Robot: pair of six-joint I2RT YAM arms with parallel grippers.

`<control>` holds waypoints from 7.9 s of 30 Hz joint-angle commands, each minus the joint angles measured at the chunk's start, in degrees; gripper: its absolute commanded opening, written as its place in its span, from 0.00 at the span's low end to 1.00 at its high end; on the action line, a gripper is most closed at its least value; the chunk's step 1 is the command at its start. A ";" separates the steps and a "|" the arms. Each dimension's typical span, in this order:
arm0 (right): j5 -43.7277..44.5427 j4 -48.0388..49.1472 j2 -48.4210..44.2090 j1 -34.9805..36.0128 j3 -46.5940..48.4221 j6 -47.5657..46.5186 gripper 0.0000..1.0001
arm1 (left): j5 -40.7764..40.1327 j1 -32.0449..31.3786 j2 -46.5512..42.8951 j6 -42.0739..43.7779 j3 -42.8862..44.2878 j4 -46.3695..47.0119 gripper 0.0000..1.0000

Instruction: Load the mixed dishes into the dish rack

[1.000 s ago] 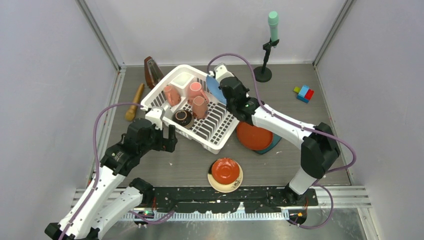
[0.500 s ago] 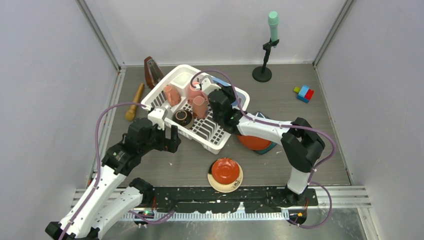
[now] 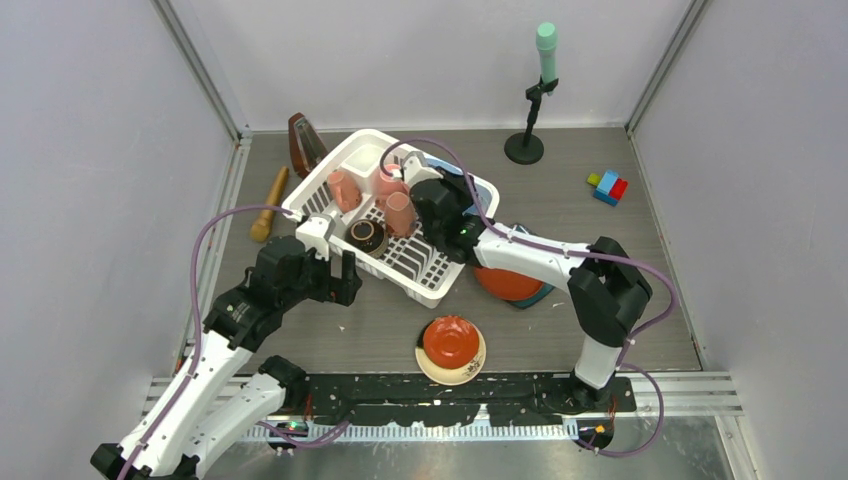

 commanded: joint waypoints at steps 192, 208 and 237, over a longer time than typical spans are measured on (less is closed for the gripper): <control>-93.94 -48.57 -37.56 -29.35 3.79 60.56 0.87 | 35.99 1.89 21.52 -24.14 10.31 40.21 0.00; -106.68 -28.11 -35.82 -30.20 -2.43 74.18 0.20 | 38.16 2.83 25.88 -28.16 11.74 43.11 0.31; -40.15 -33.30 -19.09 -8.19 6.91 26.14 0.00 | 15.42 2.83 8.32 -7.59 14.37 3.56 0.87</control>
